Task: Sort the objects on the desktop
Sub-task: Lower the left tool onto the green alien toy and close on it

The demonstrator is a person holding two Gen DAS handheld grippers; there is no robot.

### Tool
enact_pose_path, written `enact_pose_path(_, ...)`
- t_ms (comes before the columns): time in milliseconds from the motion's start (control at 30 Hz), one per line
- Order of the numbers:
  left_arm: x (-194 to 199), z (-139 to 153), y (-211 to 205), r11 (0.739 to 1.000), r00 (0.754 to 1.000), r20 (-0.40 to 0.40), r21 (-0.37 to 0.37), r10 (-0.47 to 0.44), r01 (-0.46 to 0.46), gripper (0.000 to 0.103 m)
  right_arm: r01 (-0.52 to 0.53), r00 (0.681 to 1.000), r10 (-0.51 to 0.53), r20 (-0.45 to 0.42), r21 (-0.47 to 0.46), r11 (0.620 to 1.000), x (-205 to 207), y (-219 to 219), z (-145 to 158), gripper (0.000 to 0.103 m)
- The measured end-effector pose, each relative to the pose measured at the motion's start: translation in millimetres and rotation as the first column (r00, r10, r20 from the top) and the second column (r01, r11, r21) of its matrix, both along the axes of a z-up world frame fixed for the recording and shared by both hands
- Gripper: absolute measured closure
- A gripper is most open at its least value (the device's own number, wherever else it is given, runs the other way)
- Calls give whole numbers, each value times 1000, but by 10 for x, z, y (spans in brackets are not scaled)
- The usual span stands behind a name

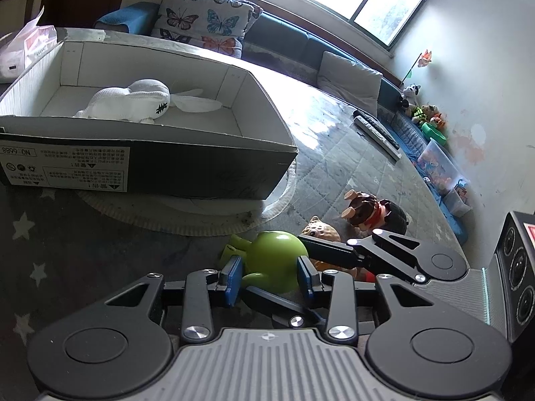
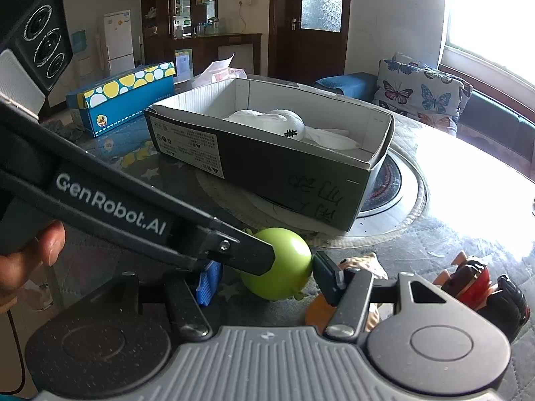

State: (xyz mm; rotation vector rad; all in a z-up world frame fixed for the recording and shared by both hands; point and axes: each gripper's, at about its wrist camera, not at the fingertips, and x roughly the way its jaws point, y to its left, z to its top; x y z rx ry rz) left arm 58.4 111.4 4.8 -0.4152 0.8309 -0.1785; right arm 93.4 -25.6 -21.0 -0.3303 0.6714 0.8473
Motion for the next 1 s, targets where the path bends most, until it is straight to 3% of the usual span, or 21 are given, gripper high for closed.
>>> enact_pose_path(400,-13,11,118,999,1000,5,-38,16,-16,63,-6,1000,6,-7,10,1000,-3,-30,17,43)
enact_pose_path(667,67,-75,228,989,1000,-23,-145,17,-20,63,-13,1000,13,-12,15,1000,-11,-46,26,44)
enact_pose_path(1000,146,-129,276,980,999,-26,-199,25,-29,62,-18,1000,18,-8,8,1000,-14,-30,20,44)
